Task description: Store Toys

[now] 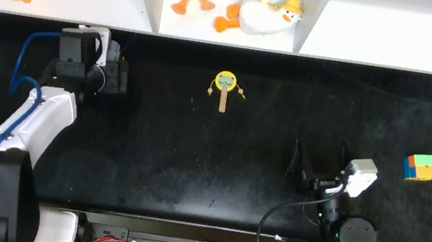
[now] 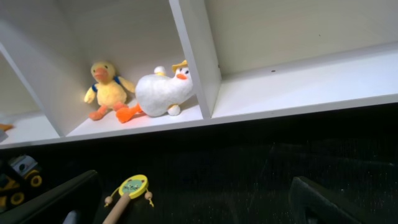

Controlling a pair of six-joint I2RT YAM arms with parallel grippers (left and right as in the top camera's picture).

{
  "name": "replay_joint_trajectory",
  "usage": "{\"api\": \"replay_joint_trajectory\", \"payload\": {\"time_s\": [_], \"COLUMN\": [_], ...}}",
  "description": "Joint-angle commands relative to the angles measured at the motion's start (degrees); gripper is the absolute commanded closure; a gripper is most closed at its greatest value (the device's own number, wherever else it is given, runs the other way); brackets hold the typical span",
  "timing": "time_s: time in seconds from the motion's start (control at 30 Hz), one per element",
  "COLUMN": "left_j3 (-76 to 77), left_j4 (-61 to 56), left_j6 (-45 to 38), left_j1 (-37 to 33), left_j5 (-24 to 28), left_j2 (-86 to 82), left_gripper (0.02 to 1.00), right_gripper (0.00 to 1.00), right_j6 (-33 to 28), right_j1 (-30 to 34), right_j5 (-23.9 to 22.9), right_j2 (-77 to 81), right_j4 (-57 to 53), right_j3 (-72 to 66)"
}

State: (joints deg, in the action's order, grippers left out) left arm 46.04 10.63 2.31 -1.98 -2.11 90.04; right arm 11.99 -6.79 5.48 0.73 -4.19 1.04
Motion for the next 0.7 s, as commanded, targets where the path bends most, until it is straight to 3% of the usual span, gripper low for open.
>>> {"api": "replay_joint_trajectory", "payload": {"time_s": [0.03, 0.13, 0.27, 0.57, 0.7], "left_j3": [-0.2, -0.2, -0.2, 0.7, 4.0], "left_j4": [-0.3, -0.3, -0.3, 0.6, 5.9], "left_j6": [-1.2, -1.2, -1.2, -0.5, -0.3], "left_j1": [-0.2, -0.2, -0.2, -0.2, -0.2], "left_j5": [-0.2, -0.5, -0.5, -0.5, -0.5], "left_j2": [0.9, 0.9, 0.9, 0.5, -2.0], "left_gripper": [0.299, 0.406, 0.437, 0.612, 0.746], "right_gripper": [0.003, 0.005, 0.005, 0.005, 0.005], "right_j6": [0.2, 0.2, 0.2, 0.2, 0.2], "right_j1": [-0.3, -0.3, -0.3, -0.3, -0.3], "right_j5": [-0.7, -0.7, -0.7, -0.7, -0.6], "right_j2": [-0.5, -0.5, -0.5, -0.5, -0.5], "right_j4": [0.2, 0.2, 0.2, 0.2, 0.2], "right_j3": [-0.8, -0.8, -0.8, -0.8, -0.8]}}
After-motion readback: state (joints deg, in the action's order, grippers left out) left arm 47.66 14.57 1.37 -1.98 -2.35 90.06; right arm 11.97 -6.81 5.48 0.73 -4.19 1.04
